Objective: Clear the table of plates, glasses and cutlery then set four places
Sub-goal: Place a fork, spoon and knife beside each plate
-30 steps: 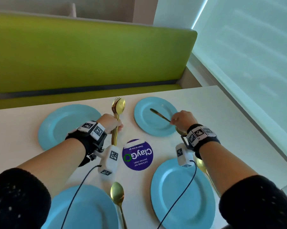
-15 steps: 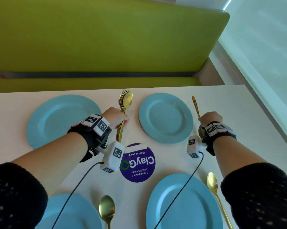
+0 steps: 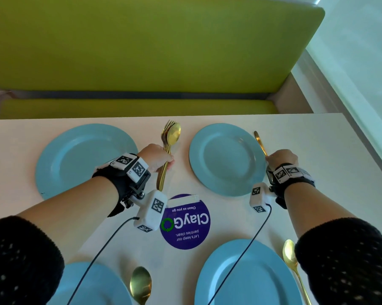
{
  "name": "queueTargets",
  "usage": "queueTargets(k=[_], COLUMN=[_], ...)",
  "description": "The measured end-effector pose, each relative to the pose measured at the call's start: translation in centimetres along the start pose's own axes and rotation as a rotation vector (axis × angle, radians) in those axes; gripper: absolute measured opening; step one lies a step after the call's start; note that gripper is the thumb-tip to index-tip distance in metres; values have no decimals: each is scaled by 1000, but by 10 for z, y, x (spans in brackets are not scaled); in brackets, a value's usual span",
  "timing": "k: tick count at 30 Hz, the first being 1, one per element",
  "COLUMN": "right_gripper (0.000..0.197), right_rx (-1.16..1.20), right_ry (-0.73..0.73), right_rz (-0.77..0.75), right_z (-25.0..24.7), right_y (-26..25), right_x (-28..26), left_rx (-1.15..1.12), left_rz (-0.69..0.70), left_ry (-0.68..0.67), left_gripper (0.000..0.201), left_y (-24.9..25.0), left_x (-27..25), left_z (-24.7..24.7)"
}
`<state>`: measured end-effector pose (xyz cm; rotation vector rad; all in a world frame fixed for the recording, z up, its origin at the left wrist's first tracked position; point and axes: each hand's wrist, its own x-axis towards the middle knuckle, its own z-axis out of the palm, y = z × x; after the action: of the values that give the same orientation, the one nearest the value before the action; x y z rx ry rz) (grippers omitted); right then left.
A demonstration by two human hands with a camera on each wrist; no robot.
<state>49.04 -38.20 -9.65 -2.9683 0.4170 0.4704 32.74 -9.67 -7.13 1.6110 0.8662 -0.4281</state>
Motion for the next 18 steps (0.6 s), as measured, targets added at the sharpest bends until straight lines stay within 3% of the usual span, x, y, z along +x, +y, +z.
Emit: queueTargets(k=[4, 8, 13, 18], right_gripper=[22, 25, 28, 24], right_rx=[-32, 1, 65, 165], right_ry=[-5, 13, 61, 88], right_rz=[-31, -51, -95, -252], right_z=[-1, -2, -10, -28], right_y=[-6, -7, -7, -22], right_x=[-2, -6, -15, -50], left_rx=[-4, -2, -20, -8], left_rz=[-1, -10, -7, 7], left_ry=[1, -2, -17, -19], left_gripper=[22, 11, 16, 21], left_y=[-1, -2, -4, -10], left_x=[2, 1, -7, -24], left_z=[0, 0, -1, -5])
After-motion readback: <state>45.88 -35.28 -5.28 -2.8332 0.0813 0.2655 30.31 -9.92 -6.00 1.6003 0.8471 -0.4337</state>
